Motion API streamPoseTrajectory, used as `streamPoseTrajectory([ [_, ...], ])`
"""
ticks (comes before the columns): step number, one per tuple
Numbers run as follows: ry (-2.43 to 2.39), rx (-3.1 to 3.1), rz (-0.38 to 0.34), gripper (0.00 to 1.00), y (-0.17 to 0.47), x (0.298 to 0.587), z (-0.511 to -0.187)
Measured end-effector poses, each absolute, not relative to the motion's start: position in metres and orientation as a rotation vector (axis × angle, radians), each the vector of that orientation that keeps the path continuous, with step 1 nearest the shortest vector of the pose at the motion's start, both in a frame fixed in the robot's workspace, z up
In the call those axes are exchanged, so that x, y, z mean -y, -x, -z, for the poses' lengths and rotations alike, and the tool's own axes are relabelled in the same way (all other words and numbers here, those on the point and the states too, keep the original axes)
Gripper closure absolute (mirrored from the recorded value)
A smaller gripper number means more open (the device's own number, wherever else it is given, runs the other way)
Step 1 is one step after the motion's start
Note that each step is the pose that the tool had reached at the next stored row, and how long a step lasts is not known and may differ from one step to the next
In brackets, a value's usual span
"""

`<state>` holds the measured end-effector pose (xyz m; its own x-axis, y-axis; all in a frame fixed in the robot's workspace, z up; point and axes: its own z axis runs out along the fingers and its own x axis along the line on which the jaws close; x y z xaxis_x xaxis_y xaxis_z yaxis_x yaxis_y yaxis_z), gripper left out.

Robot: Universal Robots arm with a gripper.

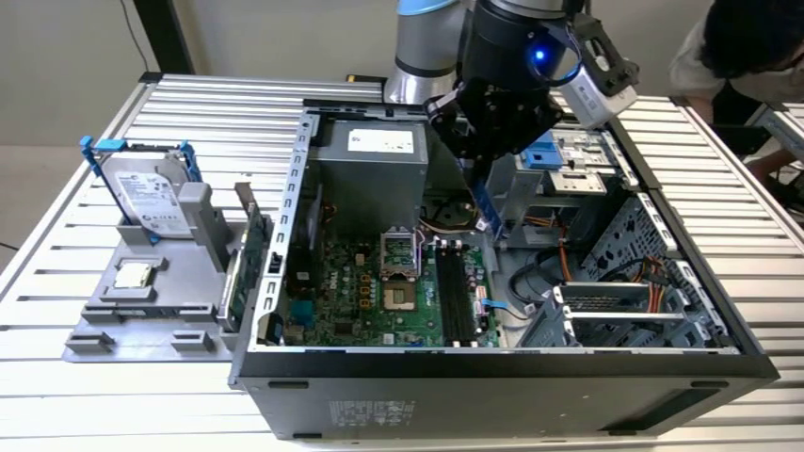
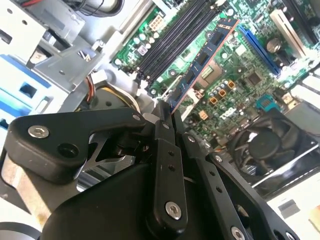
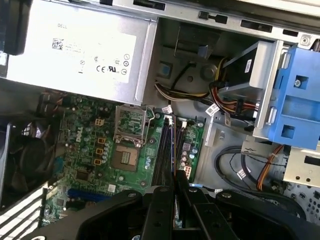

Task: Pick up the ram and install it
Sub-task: 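Insert the ram into the slot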

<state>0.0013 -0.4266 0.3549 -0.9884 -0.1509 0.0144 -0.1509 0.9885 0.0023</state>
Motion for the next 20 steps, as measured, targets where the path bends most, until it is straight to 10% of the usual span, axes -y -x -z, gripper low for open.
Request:
streamPoseTrajectory([
  [20, -0.098, 3.125, 0.002, 1.0, -0.016, 0.429, -0.348],
])
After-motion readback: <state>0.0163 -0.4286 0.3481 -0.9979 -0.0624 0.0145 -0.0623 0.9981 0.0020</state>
